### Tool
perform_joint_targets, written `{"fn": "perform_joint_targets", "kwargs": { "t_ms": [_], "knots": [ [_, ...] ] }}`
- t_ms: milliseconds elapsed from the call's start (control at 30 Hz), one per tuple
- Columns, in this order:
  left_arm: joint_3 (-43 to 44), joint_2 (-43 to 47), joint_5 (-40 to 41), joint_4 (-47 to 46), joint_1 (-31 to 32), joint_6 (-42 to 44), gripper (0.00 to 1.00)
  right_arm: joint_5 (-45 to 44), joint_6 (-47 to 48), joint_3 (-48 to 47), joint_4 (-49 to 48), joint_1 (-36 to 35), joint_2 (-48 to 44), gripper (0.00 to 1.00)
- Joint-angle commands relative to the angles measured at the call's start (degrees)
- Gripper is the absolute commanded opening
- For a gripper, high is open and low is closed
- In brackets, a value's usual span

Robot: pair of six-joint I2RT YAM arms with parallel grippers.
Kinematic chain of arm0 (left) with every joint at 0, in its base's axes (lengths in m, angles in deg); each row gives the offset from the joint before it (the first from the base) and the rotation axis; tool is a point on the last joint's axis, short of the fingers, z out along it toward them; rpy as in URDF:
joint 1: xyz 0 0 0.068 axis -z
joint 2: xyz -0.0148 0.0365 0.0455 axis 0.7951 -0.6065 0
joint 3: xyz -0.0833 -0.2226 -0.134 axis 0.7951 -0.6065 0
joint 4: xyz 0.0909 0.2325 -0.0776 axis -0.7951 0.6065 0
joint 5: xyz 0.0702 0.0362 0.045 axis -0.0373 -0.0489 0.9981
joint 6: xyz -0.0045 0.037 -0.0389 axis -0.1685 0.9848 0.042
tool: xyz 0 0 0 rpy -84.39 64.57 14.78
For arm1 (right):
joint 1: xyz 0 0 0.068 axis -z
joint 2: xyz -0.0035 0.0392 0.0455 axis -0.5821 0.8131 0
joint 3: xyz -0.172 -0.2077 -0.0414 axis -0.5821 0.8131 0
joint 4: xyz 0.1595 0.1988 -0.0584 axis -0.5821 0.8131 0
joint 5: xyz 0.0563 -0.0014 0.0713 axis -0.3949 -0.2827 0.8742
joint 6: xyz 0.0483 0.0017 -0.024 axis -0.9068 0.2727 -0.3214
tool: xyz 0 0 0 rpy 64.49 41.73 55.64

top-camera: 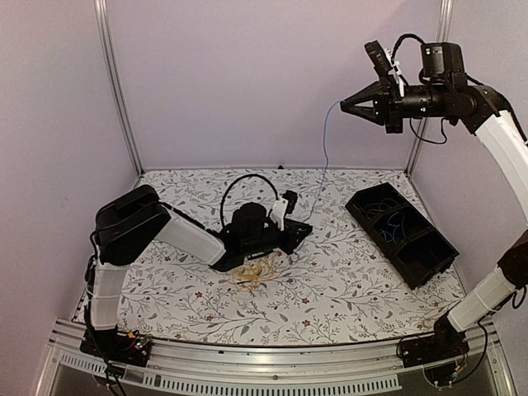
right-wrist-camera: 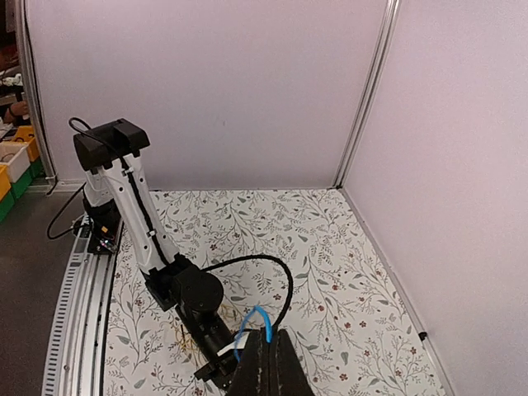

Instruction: Untangle the cables

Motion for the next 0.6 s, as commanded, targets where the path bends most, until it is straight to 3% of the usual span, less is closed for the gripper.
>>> {"fn": "perform_joint_targets", "kwargs": {
  "t_ms": [0,233,567],
  "knots": [
    [0.2,-2.4,-3.2,-2.5,-1.7,-5.1,0.09,3.6,-1.3,-10.6,-0.2,2.9,-1.0,0.00],
    [1.4,-5.0,-4.4,-0.9,-2.1,-6.8,0.08,5.3,-4.7,-17.4,-1.4,6.8,0.2,0.00],
    [0.3,-3.8,-4.1,0.0,-2.3,-6.4,0.07,2.4,-7.8,-16.4,-5.2,15.2,-0.1,0.00]
  ]
}}
